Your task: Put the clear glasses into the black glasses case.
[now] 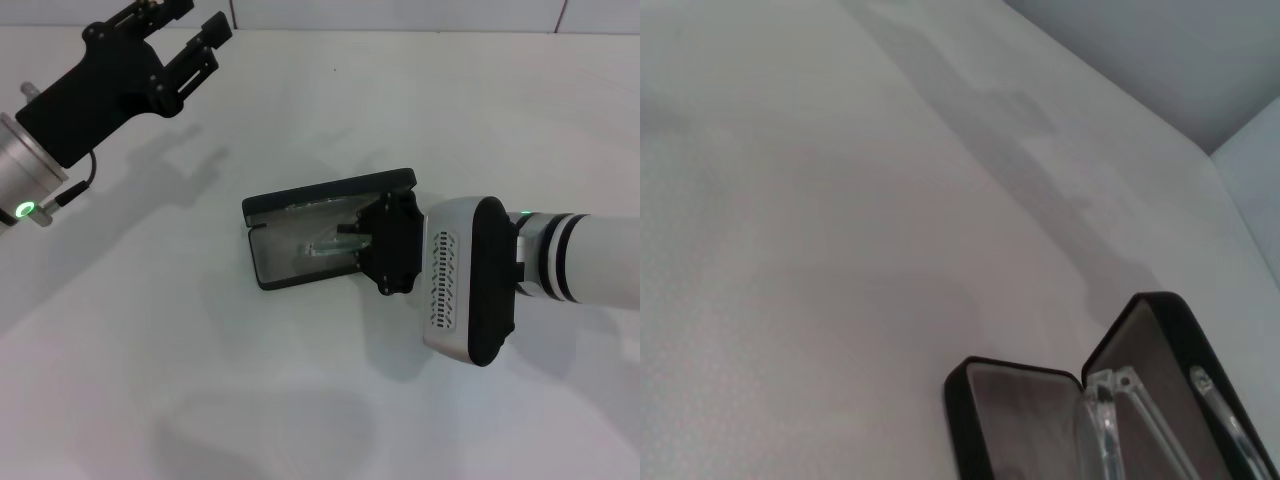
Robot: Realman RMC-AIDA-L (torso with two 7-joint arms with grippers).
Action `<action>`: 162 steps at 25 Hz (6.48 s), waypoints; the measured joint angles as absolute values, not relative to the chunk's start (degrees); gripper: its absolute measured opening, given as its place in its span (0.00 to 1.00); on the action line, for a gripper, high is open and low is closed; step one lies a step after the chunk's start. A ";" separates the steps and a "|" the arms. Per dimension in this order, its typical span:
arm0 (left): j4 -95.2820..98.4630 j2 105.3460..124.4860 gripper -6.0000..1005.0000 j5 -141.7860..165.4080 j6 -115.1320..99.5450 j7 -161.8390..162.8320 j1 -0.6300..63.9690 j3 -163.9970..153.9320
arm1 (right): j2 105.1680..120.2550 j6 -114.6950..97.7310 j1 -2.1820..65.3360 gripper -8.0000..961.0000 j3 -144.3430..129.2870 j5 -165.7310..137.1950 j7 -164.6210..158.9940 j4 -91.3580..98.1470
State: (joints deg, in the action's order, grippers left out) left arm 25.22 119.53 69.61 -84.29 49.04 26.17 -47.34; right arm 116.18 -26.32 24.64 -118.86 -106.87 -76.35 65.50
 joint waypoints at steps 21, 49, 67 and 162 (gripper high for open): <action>24.44 119.78 0.52 69.61 -84.58 49.04 26.37 -47.82 | 116.17 -21.61 23.30 0.26 -124.08 -106.18 -76.71 67.54; 25.05 119.53 0.52 70.15 -84.98 49.51 23.45 -47.80 | 115.77 -63.22 23.33 0.26 -91.46 -91.98 -72.14 63.68; 23.70 119.80 0.52 70.03 -84.99 49.35 23.18 -49.67 | 116.20 -59.79 38.57 0.26 -100.53 -88.43 -71.84 51.53; 22.85 119.89 0.52 69.80 -85.28 49.08 23.29 -49.66 | 115.76 -49.18 34.87 0.17 -102.31 -104.71 -85.60 59.46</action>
State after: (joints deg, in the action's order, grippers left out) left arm 22.85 119.89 69.80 -85.28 49.08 23.29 -49.66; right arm 115.76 -49.18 34.87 -102.31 -104.71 -85.60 59.46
